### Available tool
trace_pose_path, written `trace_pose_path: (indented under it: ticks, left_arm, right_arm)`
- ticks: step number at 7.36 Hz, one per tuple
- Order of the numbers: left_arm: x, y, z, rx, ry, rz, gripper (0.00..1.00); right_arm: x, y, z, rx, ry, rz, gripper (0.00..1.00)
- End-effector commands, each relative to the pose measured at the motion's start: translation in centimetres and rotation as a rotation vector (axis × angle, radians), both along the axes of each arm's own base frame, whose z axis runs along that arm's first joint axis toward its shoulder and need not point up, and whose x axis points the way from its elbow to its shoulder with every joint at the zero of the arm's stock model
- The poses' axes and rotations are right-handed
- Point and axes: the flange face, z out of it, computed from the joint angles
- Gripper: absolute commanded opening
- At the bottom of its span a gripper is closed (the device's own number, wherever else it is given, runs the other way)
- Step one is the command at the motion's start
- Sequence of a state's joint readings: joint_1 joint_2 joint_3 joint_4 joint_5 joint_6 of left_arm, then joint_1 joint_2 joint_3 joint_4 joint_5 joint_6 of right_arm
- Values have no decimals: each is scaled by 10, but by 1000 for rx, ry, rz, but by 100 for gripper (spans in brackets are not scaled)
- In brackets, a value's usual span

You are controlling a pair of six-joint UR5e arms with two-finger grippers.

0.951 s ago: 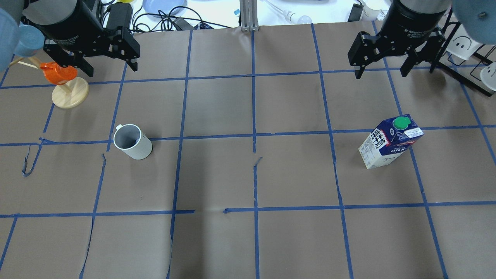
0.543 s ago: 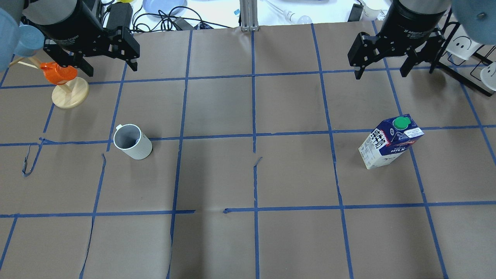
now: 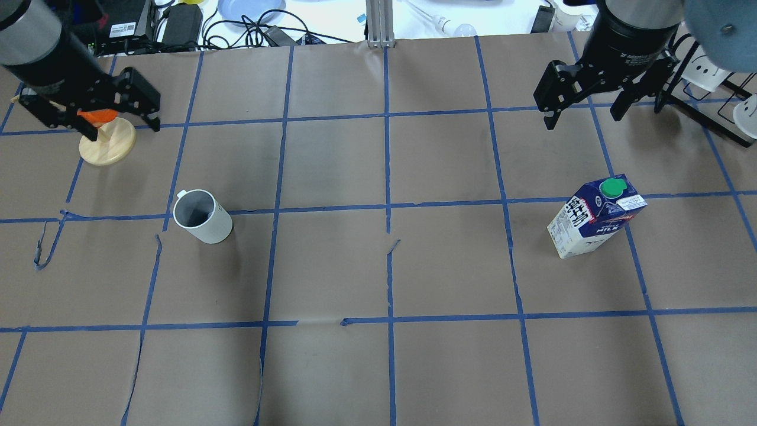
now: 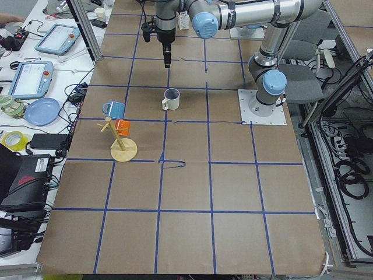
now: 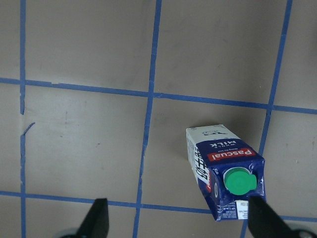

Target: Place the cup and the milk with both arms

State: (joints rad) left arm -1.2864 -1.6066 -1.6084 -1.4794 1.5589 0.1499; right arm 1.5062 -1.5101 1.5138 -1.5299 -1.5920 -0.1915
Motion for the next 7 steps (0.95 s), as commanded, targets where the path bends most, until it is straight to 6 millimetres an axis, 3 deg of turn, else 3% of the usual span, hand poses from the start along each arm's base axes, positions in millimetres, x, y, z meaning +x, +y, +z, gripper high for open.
trace_pose_path:
  ticks: [1, 2, 3, 5, 7]
  left_arm:
    - [62, 8, -94, 26, 44, 28, 100]
    - [66, 12, -141, 11, 40, 34, 100]
    - [63, 10, -164, 4, 42, 38, 100]
    - [51, 7, -174, 13, 100, 47, 100]
    - [51, 3, -206, 63, 136, 47, 95]
  right_arm:
    - [-37, 1, -36, 74, -6, 74, 100]
    - [-59, 2, -57, 85, -14, 94, 100]
    - [-76, 5, -84, 81, -18, 105, 100]
    - [-88, 11, -121, 116, 4, 148, 100]
    - [-93, 7, -141, 164, 21, 158, 100]
